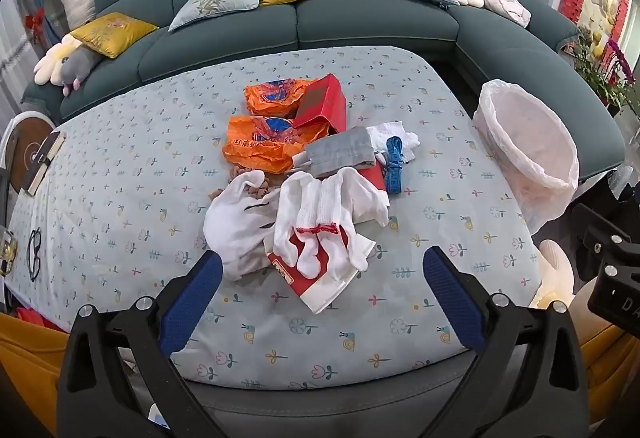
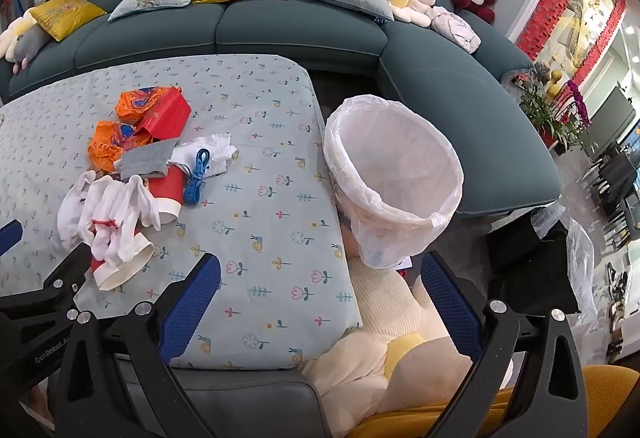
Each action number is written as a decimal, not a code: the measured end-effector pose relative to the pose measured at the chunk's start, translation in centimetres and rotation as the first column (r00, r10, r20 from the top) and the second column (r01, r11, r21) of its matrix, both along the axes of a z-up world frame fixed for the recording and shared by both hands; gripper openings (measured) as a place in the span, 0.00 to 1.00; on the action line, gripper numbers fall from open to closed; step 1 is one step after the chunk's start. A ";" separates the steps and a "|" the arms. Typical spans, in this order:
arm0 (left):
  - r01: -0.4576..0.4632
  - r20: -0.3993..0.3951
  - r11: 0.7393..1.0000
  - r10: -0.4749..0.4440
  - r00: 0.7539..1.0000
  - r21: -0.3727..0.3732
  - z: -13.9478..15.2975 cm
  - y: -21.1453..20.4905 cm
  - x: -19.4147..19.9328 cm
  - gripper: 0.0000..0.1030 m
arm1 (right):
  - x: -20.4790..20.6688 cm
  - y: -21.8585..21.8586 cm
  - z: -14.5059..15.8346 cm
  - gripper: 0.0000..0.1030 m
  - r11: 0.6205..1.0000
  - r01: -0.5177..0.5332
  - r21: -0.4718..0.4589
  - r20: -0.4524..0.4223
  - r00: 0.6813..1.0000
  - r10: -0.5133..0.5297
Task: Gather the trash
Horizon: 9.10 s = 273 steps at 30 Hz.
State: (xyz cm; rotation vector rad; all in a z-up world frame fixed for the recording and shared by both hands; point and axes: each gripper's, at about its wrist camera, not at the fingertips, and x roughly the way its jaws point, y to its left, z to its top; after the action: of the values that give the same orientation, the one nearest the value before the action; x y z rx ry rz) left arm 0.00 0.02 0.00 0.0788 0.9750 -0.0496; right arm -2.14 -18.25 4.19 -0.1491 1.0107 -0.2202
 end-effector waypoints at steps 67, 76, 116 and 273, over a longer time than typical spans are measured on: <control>-0.002 0.026 1.000 0.002 1.000 -0.010 0.6 -0.4 0.1 0.93 | -0.2 0.0 0.1 0.93 1.000 -0.001 0.001 0.001 1.000 0.001; 0.000 0.032 1.000 0.000 0.999 -0.010 0.5 -0.4 0.0 0.92 | -0.3 0.0 0.0 0.93 1.000 -0.001 0.001 0.002 1.000 0.001; -0.013 0.010 1.000 0.013 1.000 -0.023 0.5 0.0 -1.0 0.92 | -0.5 0.2 -0.2 0.93 1.000 -0.004 -0.003 0.005 1.000 0.004; 0.432 0.076 0.840 -0.432 0.899 -0.329 6.2 -21.6 15.7 0.04 | 15.2 -21.5 1.6 0.11 0.941 0.210 0.266 -0.060 0.978 -0.201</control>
State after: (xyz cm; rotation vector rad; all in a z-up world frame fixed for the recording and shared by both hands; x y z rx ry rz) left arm 15.65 -21.54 6.18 -0.0199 0.9217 -0.6362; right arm 13.09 -39.79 5.77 0.2051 1.0784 -0.2674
